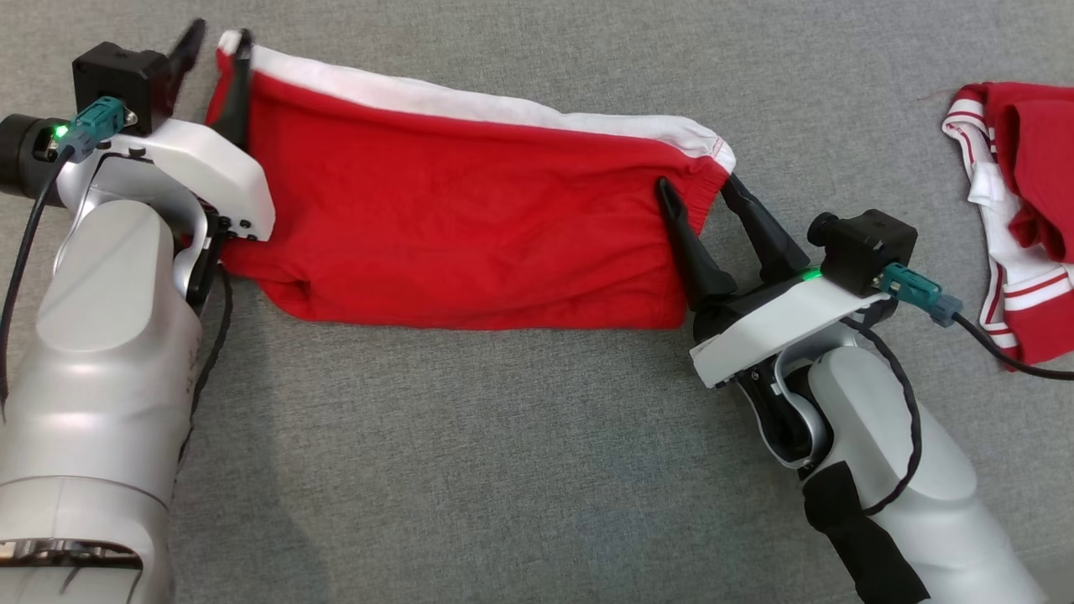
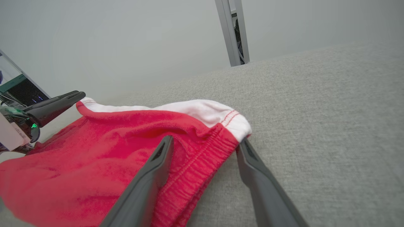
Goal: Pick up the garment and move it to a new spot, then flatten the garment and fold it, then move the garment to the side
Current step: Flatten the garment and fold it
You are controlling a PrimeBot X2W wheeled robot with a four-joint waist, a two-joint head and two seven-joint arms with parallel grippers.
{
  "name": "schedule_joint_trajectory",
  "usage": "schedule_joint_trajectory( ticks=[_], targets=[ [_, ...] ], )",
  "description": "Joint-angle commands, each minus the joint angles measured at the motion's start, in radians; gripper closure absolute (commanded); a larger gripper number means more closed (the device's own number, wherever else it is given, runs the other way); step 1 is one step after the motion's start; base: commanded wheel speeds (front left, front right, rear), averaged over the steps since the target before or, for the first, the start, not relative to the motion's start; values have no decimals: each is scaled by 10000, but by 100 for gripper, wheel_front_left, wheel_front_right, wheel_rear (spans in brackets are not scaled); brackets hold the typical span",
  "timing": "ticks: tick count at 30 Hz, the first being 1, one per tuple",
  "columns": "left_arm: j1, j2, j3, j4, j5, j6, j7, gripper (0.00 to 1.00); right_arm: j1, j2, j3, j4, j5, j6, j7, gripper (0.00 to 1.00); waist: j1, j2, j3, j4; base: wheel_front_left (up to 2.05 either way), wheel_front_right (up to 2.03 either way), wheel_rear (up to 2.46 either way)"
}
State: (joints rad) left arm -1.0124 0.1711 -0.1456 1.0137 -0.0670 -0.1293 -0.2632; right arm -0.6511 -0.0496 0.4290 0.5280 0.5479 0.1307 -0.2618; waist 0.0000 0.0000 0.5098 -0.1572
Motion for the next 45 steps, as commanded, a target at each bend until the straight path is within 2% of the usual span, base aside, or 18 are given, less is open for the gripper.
schedule_joint_trajectory(
  ticks=[1,5,11,17,23,24,25,26,32,37,45],
  targets=[
    [41,-56,56,-169,-158,53,-15,0,4,-47,-82,-100,-153,-1,-40,0,0,0,-66,48,0,0,0],
    [585,-133,268,-713,-418,64,-13,0,426,-53,-492,-364,-718,-1,-40,0,0,0,-358,170,0,0,0],
    [1436,-328,418,-359,-845,25,-15,0,1131,-41,-1070,-569,-1385,-1,-42,0,0,0,-998,394,0,0,0],
    [2159,-535,193,481,-1451,-9,3,0,1873,-43,-1404,-820,-1706,-1,-40,0,0,0,-1463,472,0,0,0],
    [2141,-390,-262,1389,-1772,-12,270,0,2135,-44,-1502,-916,-1719,-1,-40,0,0,0,-1544,366,0,0,0],
    [2154,-385,-292,1532,-1823,-8,312,12,2161,-47,-1503,-924,-1647,-1,-40,0,0,0,-1563,333,0,0,0],
    [2185,-373,-354,1649,-1860,-8,338,65,2180,-47,-1500,-925,-1650,-1,-40,0,0,0,-1588,301,0,0,0],
    [2199,-392,-366,1761,-1967,-8,354,100,2206,-44,-1494,-922,-1673,-1,-42,0,0,0,-1624,275,0,0,0],
    [2454,-331,-448,1993,-2169,-2,157,100,2420,-42,-1717,-898,-1619,-1,-42,0,0,0,-2058,284,0,0,0],
    [3137,-487,-369,1621,-2255,197,-12,100,2767,-45,-1759,-785,-1623,-1,-42,0,0,0,-2641,446,0,0,0],
    [5039,-735,194,17,-2512,456,-23,100,3289,-45,-1790,-585,-1548,-1,-40,0,0,0,-3449,716,0,0,0]
  ],
)
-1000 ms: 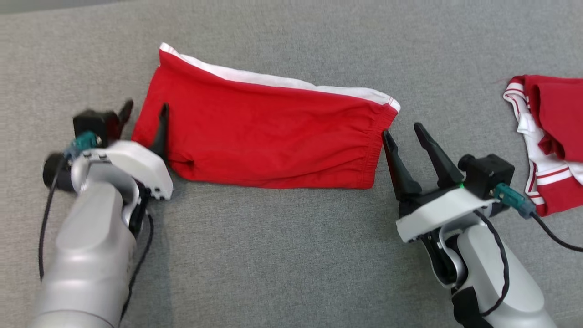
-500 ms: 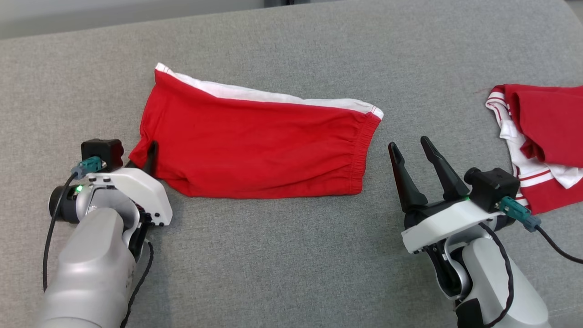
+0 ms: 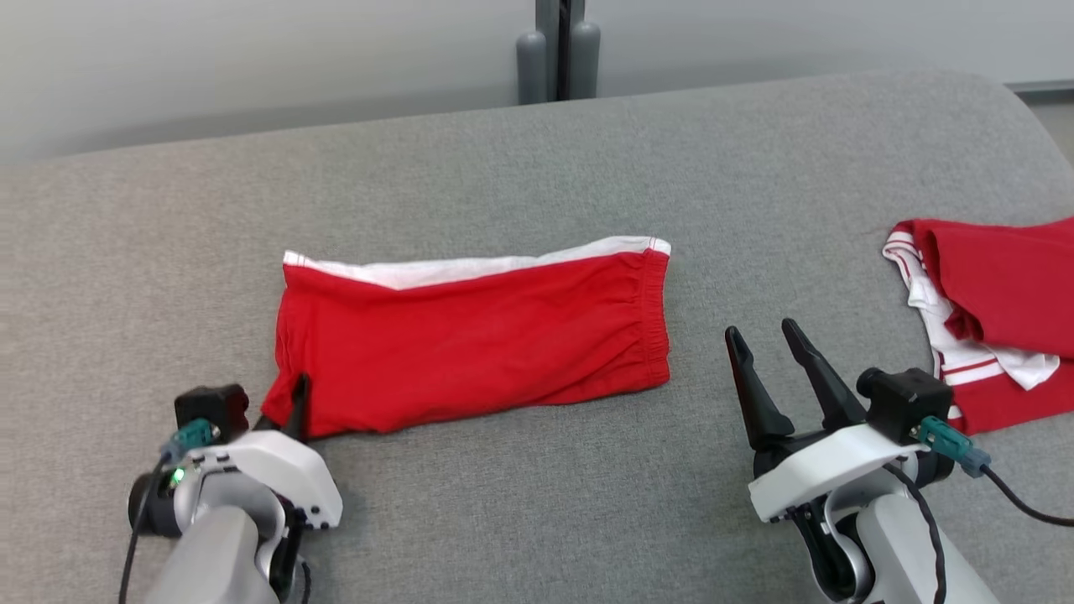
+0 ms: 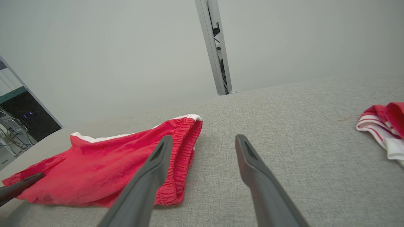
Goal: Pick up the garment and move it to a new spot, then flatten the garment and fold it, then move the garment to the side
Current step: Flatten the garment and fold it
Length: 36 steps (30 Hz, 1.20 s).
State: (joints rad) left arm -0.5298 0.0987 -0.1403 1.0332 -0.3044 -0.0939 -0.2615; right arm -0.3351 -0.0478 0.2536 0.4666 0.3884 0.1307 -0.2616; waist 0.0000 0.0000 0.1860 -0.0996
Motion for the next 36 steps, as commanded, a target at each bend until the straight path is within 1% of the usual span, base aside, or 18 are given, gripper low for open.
schedule_joint_trajectory(
  ticks=[1,3,7,8,9,10,12,13,14,15,17,24,28,33,36],
  targets=[
    [434,-33,156,-333,-83,137,-41,100,198,-62,-46,62,28,-1,-42,0,0,0,-300,174,0,0,0],
    [807,-108,216,-616,-49,175,-42,100,319,-62,-70,107,24,-1,-42,0,0,0,-429,237,0,0,0],
    [1343,-184,380,-1189,128,456,-43,100,468,-62,-43,176,53,-1,-44,0,0,0,-579,301,0,0,0],
    [1476,-192,428,-1367,176,501,-43,82,501,-62,-32,181,60,-1,-44,0,0,0,-598,310,0,0,0],
    [1593,-201,513,-1598,209,543,-43,8,518,-62,-18,196,57,-1,-44,0,0,0,-605,323,0,0,0],
    [1708,-196,576,-1832,292,567,-44,0,523,-62,-11,197,50,-1,-44,0,0,0,-604,338,0,0,0],
    [1828,-188,587,-2051,431,621,-42,0,527,-64,-22,194,50,-1,-42,0,0,0,-594,361,0,0,0],
    [1913,-199,632,-2343,534,662,-44,0,520,-62,-41,185,37,-1,-42,0,0,0,-567,399,0,0,0],
    [2105,-200,720,-2944,802,771,-42,0,470,-61,-17,215,34,-1,-42,0,0,0,-501,489,0,0,0],
    [2105,-200,720,-2944,802,771,-42,0,470,-61,-17,215,34,-1,-42,0,0,0,-501,489,0,0,0],
    [2321,-217,876,-3477,979,868,-41,0,349,-62,-6,250,13,-1,-42,0,0,0,-396,608,0,0,0],
    [2749,-329,1091,-4697,1435,749,-45,0,-191,-61,19,720,154,-1,-44,0,0,0,-22,1277,0,0,0],
    [2838,-396,1152,-5210,1522,645,-43,0,-474,-62,22,1244,97,-1,-42,0,0,0,181,1733,0,0,0],
    [2980,-441,1164,-5340,1519,585,-43,0,-812,-70,-113,2109,208,-1,-44,0,0,0,333,2249,0,0,0],
    [2973,-457,1158,-5460,1588,517,-44,0,-798,-73,-213,2688,320,-1,-42,0,0,0,409,2446,0,0,0]
  ],
)
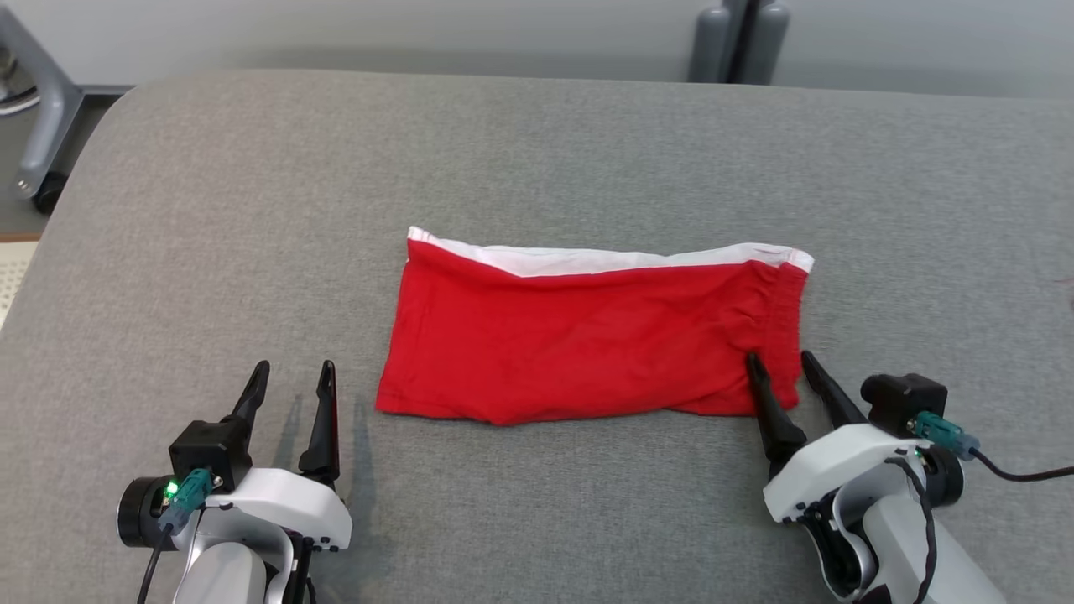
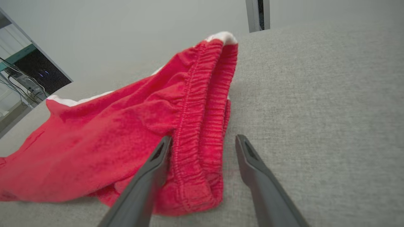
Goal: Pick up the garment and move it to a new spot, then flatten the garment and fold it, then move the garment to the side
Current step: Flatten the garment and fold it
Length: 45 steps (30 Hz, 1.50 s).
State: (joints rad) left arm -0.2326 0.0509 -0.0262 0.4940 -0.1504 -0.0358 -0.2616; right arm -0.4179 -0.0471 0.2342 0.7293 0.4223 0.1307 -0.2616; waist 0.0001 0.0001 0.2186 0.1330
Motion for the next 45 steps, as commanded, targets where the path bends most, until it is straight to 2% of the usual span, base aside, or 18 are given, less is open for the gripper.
schedule_joint_trajectory(
  ticks=[1,5,6,7,8,9,10,11,21,26,30,36,45],
  targets=[
    [34,19,35,-92,50,-56,-42,0,26,-73,4,190,-28,-1,-44,0,-1,-1,103,164,0,0,0],
    [102,16,133,-262,-88,-90,-43,0,174,-44,245,520,454,-1,-10,0,-1,-1,164,237,0,0,0],
    [121,15,116,-320,-45,-100,-42,0,203,-30,290,549,536,-1,-8,9,-1,-1,174,232,0,0,0],
    [162,13,100,-347,-37,-101,-42,0,219,-21,337,571,583,-1,-8,24,-1,-1,182,219,0,0,0],
    [190,17,102,-381,-49,-101,-42,0,230,-19,377,607,686,0,-8,47,-1,-1,190,206,0,0,0],
    [209,19,79,-406,-29,-118,-42,0,217,-19,410,637,755,0,-7,64,-1,-1,196,188,0,0,0],
    [215,17,68,-413,-29,-116,-42,0,205,-19,460,625,855,1,-7,87,-1,-1,201,172,0,0,0],
    [207,19,63,-408,-47,-109,-42,0,192,-18,468,575,975,1,-7,100,-1,-1,204,154,0,0,0],
    [234,17,14,-277,-88,-44,-42,0,161,-96,-161,-28,1285,-3,-20,100,-1,-1,35,-67,0,0,0],
    [321,18,-44,-219,-122,-17,-42,0,184,-64,-117,-887,1229,-1,-22,100,-1,-1,-115,-146,0,0,0],
    [334,19,-264,-149,-270,5,-42,0,-13,-64,847,-1795,1385,-1,-22,100,-1,-1,-222,-18,0,0,0],
    [348,19,-713,-100,-602,106,-42,0,-603,-94,2569,-2096,1731,-1,124,100,-1,-1,-313,672,0,0,0],
    [397,20,-1379,-66,-904,204,-42,0,-1576,-74,4058,-834,2066,-1,267,100,-1,-1,-358,2222,0,0,0]
  ],
)
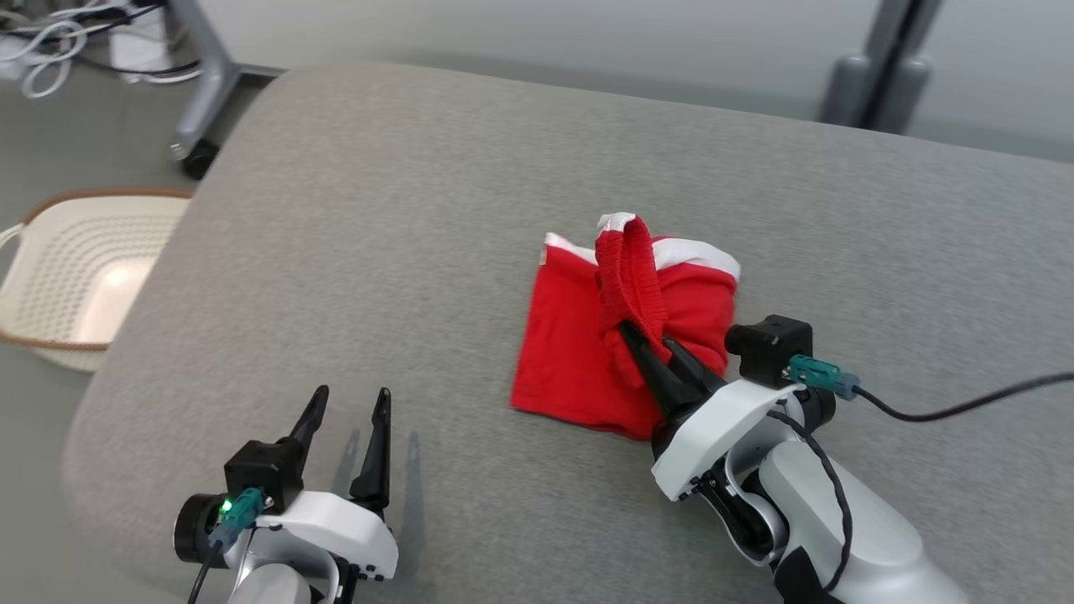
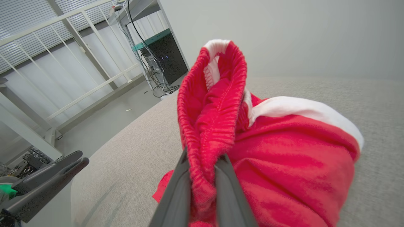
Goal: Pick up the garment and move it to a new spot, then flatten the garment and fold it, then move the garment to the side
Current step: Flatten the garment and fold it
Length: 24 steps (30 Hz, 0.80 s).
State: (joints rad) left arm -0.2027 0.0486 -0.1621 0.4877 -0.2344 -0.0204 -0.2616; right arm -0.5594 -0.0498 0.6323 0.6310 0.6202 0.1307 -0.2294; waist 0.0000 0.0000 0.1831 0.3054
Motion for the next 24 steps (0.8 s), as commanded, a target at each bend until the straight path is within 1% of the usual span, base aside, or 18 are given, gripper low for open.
schedule_joint_trajectory(
  ticks=[1,2,3,4,5,8,12,15,18,19,20,24],
  targets=[
    [89,40,-105,8,-105,62,-42,0,-252,-41,174,336,122,-1,-79,100,0,0,7,640,0,0,0],
    [80,36,-181,18,-137,63,-42,0,-338,-38,267,514,210,-1,-118,100,0,0,13,769,0,0,0],
    [80,40,-236,21,-134,82,-42,0,-418,-46,358,658,333,-1,-122,62,0,0,23,881,0,0,0],
    [93,39,-286,37,-150,114,-42,0,-505,-43,479,793,455,-1,-147,6,0,0,27,955,0,0,0],
    [98,40,-306,51,-163,130,-42,0,-592,-36,596,853,588,-1,-194,0,0,0,26,999,0,0,0],
    [86,34,-293,80,-146,165,-42,0,-811,-52,859,935,969,-1,-299,0,0,0,24,989,0,0,0],
    [11,39,-105,50,-54,217,-42,0,-983,-71,784,1080,1026,-1,-370,0,0,0,13,629,0,0,0],
    [-56,42,-2,-34,-21,225,-42,0,-946,-47,69,1019,598,-1,-368,0,0,0,4,226,0,0,0],
    [-107,42,116,-94,39,201,-42,0,-611,-51,-861,884,-106,-1,-370,0,0,0,9,-231,0,0,0],
    [-107,42,116,-94,39,201,-42,0,-611,-51,-861,884,-106,-1,-370,0,0,0,9,-231,0,0,0],
    [-120,42,135,-108,71,196,-42,0,-451,-50,-1198,837,-297,-1,-369,0,0,0,2,-383,0,0,0],
    [-117,43,353,-151,182,161,-42,0,93,-40,-2254,549,-1307,-1,-368,0,0,0,-36,-1016,0,0,0]
  ],
)
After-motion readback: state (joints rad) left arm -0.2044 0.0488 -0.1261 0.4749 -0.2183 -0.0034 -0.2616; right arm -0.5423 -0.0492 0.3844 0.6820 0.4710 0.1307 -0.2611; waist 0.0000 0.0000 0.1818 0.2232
